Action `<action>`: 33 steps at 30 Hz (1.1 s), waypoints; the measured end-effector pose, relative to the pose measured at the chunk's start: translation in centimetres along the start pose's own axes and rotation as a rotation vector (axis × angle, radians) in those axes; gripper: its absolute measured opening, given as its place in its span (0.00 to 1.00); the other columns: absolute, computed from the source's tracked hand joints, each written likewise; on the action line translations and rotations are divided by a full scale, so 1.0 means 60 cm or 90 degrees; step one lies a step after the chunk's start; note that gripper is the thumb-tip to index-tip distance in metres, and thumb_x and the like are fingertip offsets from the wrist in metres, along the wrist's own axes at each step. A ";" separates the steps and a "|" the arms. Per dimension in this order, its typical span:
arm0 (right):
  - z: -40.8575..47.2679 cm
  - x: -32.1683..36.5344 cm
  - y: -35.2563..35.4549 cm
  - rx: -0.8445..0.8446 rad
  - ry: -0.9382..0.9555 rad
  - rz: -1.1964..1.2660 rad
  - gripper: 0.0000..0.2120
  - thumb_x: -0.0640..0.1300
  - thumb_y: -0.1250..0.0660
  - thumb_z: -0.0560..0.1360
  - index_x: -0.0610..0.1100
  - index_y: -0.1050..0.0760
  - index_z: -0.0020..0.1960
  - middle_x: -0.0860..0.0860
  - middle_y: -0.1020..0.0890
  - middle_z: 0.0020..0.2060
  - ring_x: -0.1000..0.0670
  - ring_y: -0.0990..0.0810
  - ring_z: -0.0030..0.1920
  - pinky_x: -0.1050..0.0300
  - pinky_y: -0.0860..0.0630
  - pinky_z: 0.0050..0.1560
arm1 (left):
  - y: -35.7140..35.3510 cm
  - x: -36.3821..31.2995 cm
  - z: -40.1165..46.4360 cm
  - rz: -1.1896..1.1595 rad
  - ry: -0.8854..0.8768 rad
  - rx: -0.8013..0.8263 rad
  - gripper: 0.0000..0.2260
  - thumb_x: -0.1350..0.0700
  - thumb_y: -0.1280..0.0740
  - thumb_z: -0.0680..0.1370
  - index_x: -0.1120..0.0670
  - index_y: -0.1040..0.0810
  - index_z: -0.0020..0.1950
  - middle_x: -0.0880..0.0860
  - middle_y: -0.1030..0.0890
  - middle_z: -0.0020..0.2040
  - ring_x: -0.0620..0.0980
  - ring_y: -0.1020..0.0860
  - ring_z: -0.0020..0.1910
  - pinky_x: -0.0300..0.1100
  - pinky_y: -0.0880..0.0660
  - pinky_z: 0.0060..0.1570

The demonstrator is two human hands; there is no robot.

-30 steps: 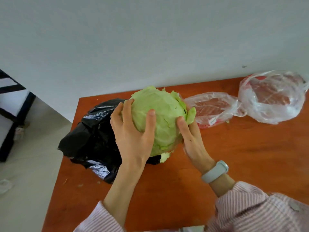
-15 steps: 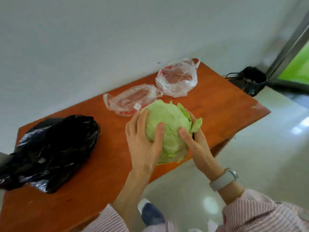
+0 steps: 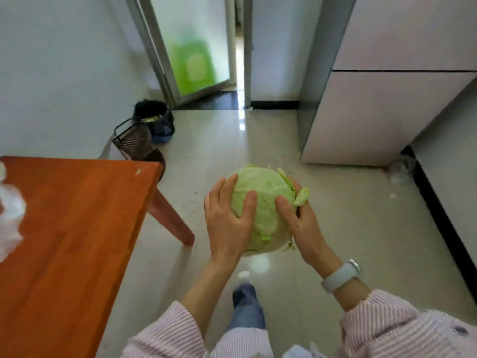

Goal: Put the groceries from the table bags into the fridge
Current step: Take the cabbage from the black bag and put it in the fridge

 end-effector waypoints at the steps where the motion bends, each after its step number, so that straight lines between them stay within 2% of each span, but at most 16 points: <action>1: 0.017 0.004 0.036 -0.040 0.003 0.000 0.37 0.63 0.37 0.65 0.52 0.40 0.70 0.50 0.29 0.66 0.53 0.27 0.63 0.55 0.27 0.61 | -0.038 -0.019 0.022 -0.010 -0.023 0.033 0.30 0.36 0.45 0.70 0.52 0.29 0.66 0.54 0.28 0.65 0.51 0.32 0.64 0.41 0.37 0.64; 3: 0.055 0.013 0.106 -0.109 0.017 0.000 0.36 0.63 0.37 0.66 0.52 0.40 0.70 0.50 0.29 0.66 0.52 0.28 0.64 0.53 0.27 0.62 | -0.115 -0.057 0.066 -0.030 -0.060 0.093 0.30 0.36 0.45 0.69 0.51 0.29 0.66 0.53 0.28 0.65 0.50 0.31 0.64 0.41 0.36 0.63; 6: 0.129 0.037 0.207 -0.188 0.046 -0.004 0.35 0.62 0.36 0.67 0.53 0.39 0.70 0.51 0.29 0.66 0.54 0.28 0.63 0.56 0.27 0.61 | -0.233 -0.115 0.143 -0.064 -0.108 0.159 0.30 0.36 0.45 0.69 0.50 0.29 0.66 0.52 0.28 0.65 0.50 0.31 0.63 0.47 0.33 0.64; 9: 0.214 0.074 0.301 -0.267 0.075 -0.013 0.31 0.59 0.36 0.69 0.53 0.38 0.70 0.52 0.28 0.64 0.56 0.27 0.62 0.60 0.27 0.60 | -0.343 -0.182 0.227 -0.108 -0.151 0.206 0.30 0.36 0.45 0.69 0.50 0.29 0.66 0.52 0.28 0.65 0.50 0.31 0.63 0.47 0.34 0.65; 12: 0.292 0.121 0.388 -0.315 0.103 -0.014 0.29 0.55 0.37 0.71 0.53 0.39 0.70 0.53 0.28 0.64 0.57 0.28 0.62 0.60 0.28 0.61 | -0.439 -0.264 0.310 -0.138 -0.213 0.222 0.29 0.36 0.44 0.70 0.51 0.28 0.65 0.51 0.28 0.63 0.49 0.30 0.63 0.46 0.33 0.65; 17: 0.406 0.211 0.548 -0.399 0.174 -0.040 0.30 0.55 0.38 0.71 0.50 0.40 0.71 0.52 0.30 0.66 0.57 0.29 0.64 0.59 0.29 0.64 | -0.592 -0.422 0.419 -0.196 -0.300 0.252 0.29 0.37 0.44 0.70 0.53 0.27 0.64 0.53 0.25 0.62 0.50 0.29 0.62 0.49 0.33 0.64; 21: 0.488 0.279 0.681 -0.422 0.243 -0.063 0.30 0.55 0.38 0.71 0.51 0.40 0.71 0.54 0.29 0.66 0.59 0.29 0.64 0.61 0.29 0.63 | -0.705 -0.544 0.483 -0.233 -0.362 0.244 0.30 0.37 0.45 0.70 0.53 0.27 0.64 0.52 0.25 0.62 0.50 0.29 0.61 0.47 0.34 0.64; 24: 0.555 0.334 0.783 -0.418 0.305 -0.069 0.29 0.54 0.38 0.72 0.50 0.39 0.71 0.53 0.28 0.65 0.60 0.27 0.62 0.64 0.28 0.59 | -0.789 -0.637 0.533 -0.268 -0.397 0.229 0.30 0.37 0.45 0.70 0.53 0.28 0.65 0.52 0.26 0.63 0.50 0.30 0.62 0.49 0.33 0.65; 28: 0.653 0.414 0.918 -0.389 0.386 -0.087 0.29 0.53 0.38 0.72 0.49 0.40 0.71 0.51 0.28 0.65 0.58 0.27 0.62 0.65 0.27 0.58 | -0.893 -0.764 0.607 -0.298 -0.439 0.148 0.30 0.37 0.44 0.70 0.53 0.27 0.65 0.53 0.27 0.64 0.50 0.31 0.64 0.51 0.34 0.65; 31: 0.724 0.483 1.000 -0.360 0.447 -0.094 0.29 0.53 0.37 0.72 0.49 0.39 0.71 0.51 0.29 0.65 0.59 0.27 0.62 0.67 0.27 0.57 | -0.947 -0.856 0.663 -0.320 -0.472 0.090 0.29 0.38 0.44 0.70 0.53 0.27 0.64 0.53 0.26 0.63 0.50 0.30 0.64 0.49 0.34 0.65; 33: 0.773 0.528 1.042 -0.328 0.481 -0.094 0.32 0.55 0.36 0.71 0.50 0.40 0.71 0.52 0.29 0.65 0.58 0.27 0.62 0.65 0.27 0.58 | -0.972 -0.912 0.707 -0.325 -0.494 0.048 0.28 0.38 0.44 0.70 0.53 0.26 0.64 0.52 0.26 0.62 0.49 0.29 0.62 0.46 0.33 0.64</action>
Point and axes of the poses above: each hand's wrist, its own z-axis towards the middle knuckle, its own y-axis out of the back of the hand, x = y × z, the point moved 1 cm from there along z, towards the middle knuckle
